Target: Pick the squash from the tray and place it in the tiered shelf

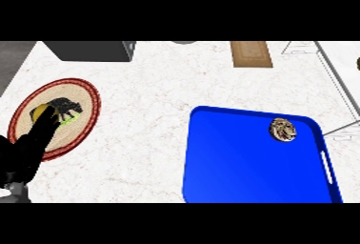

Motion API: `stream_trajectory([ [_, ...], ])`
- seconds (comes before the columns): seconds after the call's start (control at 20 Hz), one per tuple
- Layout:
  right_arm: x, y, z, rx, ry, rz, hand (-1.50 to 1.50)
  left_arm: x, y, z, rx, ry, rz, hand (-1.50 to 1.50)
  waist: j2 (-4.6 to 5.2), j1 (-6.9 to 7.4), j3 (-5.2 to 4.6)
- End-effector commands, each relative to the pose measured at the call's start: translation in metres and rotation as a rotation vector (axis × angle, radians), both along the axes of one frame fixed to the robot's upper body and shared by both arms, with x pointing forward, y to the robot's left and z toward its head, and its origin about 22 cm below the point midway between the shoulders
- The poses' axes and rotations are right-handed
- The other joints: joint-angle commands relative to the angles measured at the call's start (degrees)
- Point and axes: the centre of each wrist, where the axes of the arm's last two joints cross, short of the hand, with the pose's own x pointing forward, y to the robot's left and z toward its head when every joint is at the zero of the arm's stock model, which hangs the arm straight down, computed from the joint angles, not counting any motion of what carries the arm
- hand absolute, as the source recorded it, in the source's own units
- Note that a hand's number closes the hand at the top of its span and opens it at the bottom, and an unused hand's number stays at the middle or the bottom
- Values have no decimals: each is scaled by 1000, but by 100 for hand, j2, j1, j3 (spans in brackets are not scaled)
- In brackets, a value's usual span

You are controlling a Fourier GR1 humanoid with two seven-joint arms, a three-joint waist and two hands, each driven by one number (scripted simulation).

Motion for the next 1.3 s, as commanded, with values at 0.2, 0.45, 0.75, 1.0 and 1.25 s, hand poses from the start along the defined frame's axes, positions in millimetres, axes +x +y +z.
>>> stream_trajectory([
  [0.2, -3, -1, -27, 14, -215, -17, -150, -2, 7, -8, -1, 2, 1, 0, -8, -38, 0],
  [0.45, -14, -9, 12, 50, -395, -8, -150, 3, 5, -11, 10, -6, 12, 0, -9, -74, -3],
  [0.75, -24, 21, 21, 47, -582, 70, -150, -2, -8, -18, -1, 19, 24, 0, -75, -196, -6],
  [1.0, -50, 53, 57, -22, -693, 88, -150, -18, 15, -7, 1, 24, 42, 0, -123, -197, -8],
  [1.25, -100, 79, 91, -42, -694, 24, -150, -14, 17, -9, 9, 25, 56, 0, -160, -330, -14],
])
